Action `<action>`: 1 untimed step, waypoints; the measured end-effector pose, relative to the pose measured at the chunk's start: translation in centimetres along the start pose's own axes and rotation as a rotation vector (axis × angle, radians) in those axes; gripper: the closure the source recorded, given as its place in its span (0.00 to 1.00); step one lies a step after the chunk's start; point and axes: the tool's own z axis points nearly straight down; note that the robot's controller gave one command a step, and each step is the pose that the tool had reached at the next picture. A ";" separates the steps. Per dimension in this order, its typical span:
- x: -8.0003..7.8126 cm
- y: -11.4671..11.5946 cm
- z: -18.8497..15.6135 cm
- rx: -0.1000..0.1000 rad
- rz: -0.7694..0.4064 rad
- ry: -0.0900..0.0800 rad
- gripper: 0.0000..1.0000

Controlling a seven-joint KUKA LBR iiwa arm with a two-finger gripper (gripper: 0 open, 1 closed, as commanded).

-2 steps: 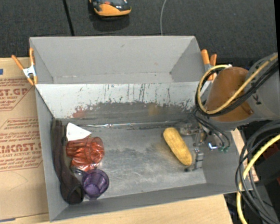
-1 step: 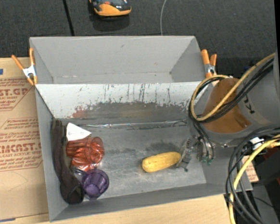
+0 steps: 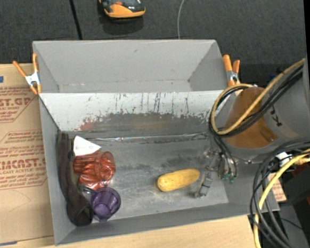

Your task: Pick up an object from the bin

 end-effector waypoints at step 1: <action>0.0 0.0 0.0 0.000 0.000 0.000 0.00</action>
Offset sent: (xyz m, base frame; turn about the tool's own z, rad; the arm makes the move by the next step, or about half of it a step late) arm 0.0577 -0.0083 0.0006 -0.0395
